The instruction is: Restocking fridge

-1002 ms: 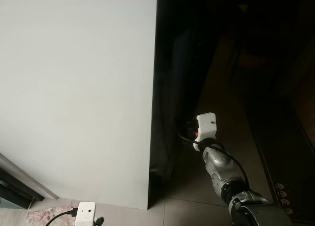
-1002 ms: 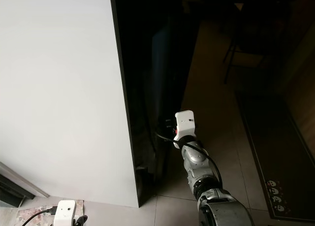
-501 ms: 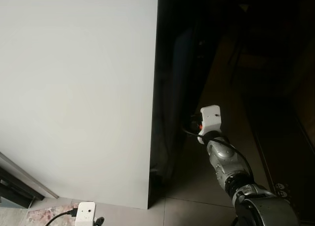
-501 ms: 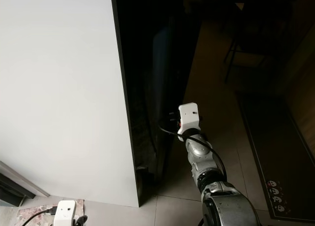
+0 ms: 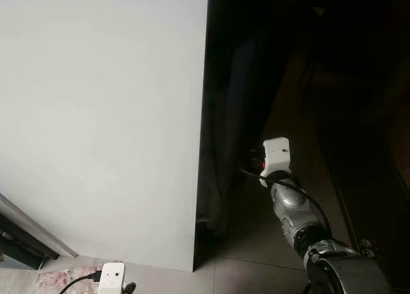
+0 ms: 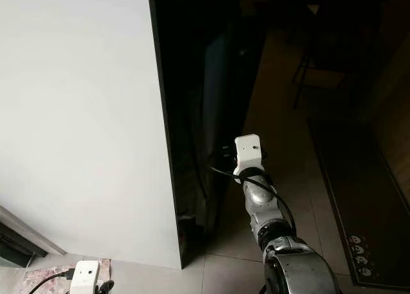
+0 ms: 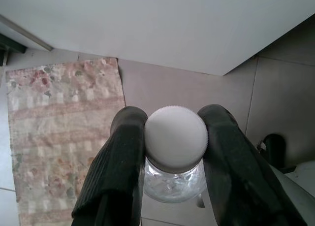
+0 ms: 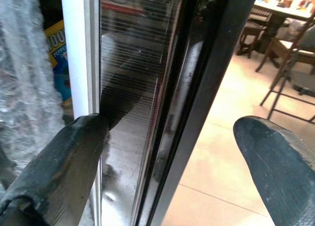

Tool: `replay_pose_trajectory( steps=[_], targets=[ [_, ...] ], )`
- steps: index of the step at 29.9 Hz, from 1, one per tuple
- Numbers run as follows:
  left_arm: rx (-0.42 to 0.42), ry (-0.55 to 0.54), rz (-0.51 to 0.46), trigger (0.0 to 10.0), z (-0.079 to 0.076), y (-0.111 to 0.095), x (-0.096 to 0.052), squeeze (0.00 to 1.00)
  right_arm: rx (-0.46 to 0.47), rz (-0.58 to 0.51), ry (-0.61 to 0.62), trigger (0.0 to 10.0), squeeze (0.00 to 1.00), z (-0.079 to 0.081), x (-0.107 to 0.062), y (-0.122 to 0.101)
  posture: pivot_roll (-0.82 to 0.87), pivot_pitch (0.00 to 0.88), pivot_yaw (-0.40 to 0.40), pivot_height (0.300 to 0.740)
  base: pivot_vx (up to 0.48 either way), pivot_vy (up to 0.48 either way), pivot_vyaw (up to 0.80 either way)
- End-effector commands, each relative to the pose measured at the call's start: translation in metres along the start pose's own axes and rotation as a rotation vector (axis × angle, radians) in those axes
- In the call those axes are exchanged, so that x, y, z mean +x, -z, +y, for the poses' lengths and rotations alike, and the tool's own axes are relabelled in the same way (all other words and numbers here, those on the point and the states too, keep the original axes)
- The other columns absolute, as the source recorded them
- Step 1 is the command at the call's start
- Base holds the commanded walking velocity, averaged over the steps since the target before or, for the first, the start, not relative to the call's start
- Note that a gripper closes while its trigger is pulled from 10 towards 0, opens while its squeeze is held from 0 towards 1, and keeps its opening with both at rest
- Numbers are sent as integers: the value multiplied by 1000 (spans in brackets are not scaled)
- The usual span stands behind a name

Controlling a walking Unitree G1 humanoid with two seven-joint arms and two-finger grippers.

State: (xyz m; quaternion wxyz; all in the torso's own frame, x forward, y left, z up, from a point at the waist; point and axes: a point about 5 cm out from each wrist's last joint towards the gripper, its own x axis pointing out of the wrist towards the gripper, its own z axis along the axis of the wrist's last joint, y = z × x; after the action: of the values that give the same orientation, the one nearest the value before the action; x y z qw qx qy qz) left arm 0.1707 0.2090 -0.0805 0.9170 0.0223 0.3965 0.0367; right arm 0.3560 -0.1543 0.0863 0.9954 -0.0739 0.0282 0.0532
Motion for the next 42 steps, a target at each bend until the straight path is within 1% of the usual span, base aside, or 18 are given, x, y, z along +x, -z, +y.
replay_pose_trajectory(
  steps=[1,3,7,10,11,13,17,18,19,20,25,27,28,32,35,39,41,42],
  targets=[
    [8,-9,37,10000,2,7,-2,0,2,-12,139,10000,0,-30,-4,0,53,41,-35,740,0,0,0],
    [6,-9,37,10000,1,7,-2,0,-11,3,166,10000,0,-35,-7,4,53,41,-35,740,0,0,0],
    [7,-10,34,10000,2,7,-2,0,-22,51,277,10000,0,-58,-20,19,45,41,-36,740,0,0,0],
    [5,-12,35,10000,2,7,-2,0,-9,67,315,10000,0,-64,-25,24,46,41,-37,740,0,0,0],
    [3,-16,36,10000,3,7,-2,0,12,110,389,10000,0,-75,-37,38,39,41,-37,740,0,0,0],
    [3,-17,37,10000,4,8,-2,0,31,158,454,10000,0,-84,-51,53,38,42,-38,740,0,0,0],
    [2,-18,38,10000,4,8,-2,0,35,226,491,10000,0,-88,-68,72,38,42,-38,740,0,0,0],
    [2,-18,38,10000,4,8,-2,0,35,226,491,10000,0,-88,-68,72,38,42,-38,740,0,0,0],
    [3,-17,39,10000,3,7,-2,0,47,293,509,10000,0,-89,-80,86,33,40,-40,740,0,0,0],
    [3,-17,39,10000,3,7,-2,0,50,309,513,10000,0,-89,-83,90,33,40,-40,740,0,0,0],
    [-3,-22,42,10000,4,7,-2,0,77,463,428,10000,0,-73,-98,115,32,38,-39,740,0,0,0],
    [-58,-49,50,10000,8,8,-2,0,104,532,352,10000,0,-59,-104,126,32,38,-39,740,0,0,0],
    [-70,-59,58,10000,10,9,-2,0,105,605,291,10000,0,-47,-110,136,30,37,-37,740,0,0,0],
    [-63,-64,74,10000,11,12,-3,0,111,699,209,10000,0,-30,-121,150,33,38,-36,740,0,0,0],
    [-62,-87,91,10000,15,16,-5,0,70,839,68,10000,0,-9,-145,169,45,38,-35,740,0,0,0],
    [-67,-90,97,10000,16,17,-5,0,54,877,55,10000,0,-9,-153,175,54,40,-34,740,0,0,0],
    [-64,-93,103,10000,17,18,-6,0,85,912,98,10000,0,-12,-162,179,54,43,-29,740,0,0,0],
    [-64,-90,104,10000,18,19,-6,0,130,928,130,10000,0,-12,-166,182,50,44,-27,740,0,0,0]
  ],
)
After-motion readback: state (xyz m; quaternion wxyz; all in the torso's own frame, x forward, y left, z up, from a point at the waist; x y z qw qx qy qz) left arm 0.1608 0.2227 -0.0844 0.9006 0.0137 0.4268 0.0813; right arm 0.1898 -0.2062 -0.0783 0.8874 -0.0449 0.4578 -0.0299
